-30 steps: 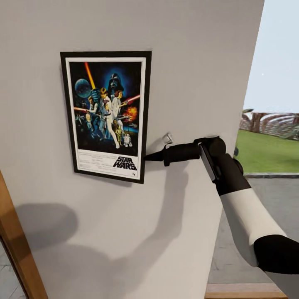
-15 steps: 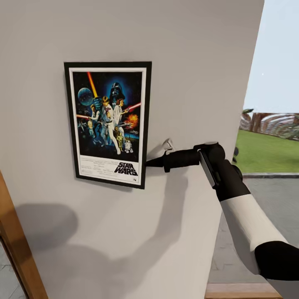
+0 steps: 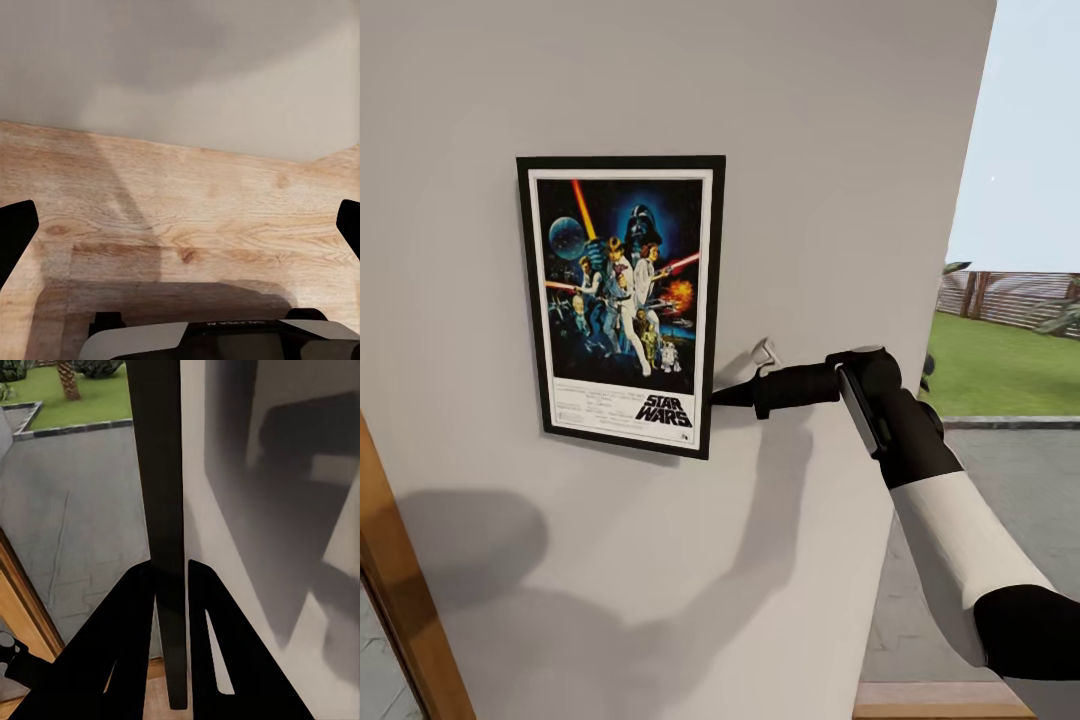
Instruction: Pick up the poster from the kitchen countertop and hang it on one of the wall nails in the kitchen.
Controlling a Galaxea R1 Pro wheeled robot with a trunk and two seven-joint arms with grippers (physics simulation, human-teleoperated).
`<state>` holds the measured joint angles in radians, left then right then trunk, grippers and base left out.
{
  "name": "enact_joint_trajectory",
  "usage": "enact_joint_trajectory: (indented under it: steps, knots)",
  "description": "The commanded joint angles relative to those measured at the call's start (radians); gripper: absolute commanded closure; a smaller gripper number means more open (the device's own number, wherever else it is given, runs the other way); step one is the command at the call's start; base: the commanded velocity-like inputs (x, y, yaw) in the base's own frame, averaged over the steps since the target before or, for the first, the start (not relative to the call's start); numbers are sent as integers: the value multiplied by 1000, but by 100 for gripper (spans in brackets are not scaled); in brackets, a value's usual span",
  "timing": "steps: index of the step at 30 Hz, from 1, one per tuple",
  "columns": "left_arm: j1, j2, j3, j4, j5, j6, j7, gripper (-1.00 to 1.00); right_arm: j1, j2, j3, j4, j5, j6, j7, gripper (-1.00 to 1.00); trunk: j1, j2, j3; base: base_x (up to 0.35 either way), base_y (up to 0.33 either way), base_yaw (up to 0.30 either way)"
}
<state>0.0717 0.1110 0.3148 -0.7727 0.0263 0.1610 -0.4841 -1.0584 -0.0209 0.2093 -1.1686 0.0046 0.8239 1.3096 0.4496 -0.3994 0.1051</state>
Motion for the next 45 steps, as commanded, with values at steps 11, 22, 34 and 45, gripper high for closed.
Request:
enact_joint_trajectory:
  steps: [11, 22, 34, 45]
  knots:
    - [0, -1, 3, -2, 3, 9, -5, -100, 0, -1, 1, -1, -1, 13, 3, 100, 0, -1, 0, 0, 0, 0]
    - [0, -1, 3, -2, 3, 9, -5, -100, -1, -1, -3, -13, 0, 22, 3, 100, 0, -1, 0, 0, 0, 0]
    - [0, -1, 3, -3, 3, 9, -5, -100, -4, -1, -4, -16, 0, 23, 3, 100, 0, -1, 0, 0, 0, 0]
    - [0, -1, 3, -2, 3, 9, -5, -100, -5, -1, -4, -16, 0, 23, 3, 100, 0, -1, 0, 14, 38, 0]
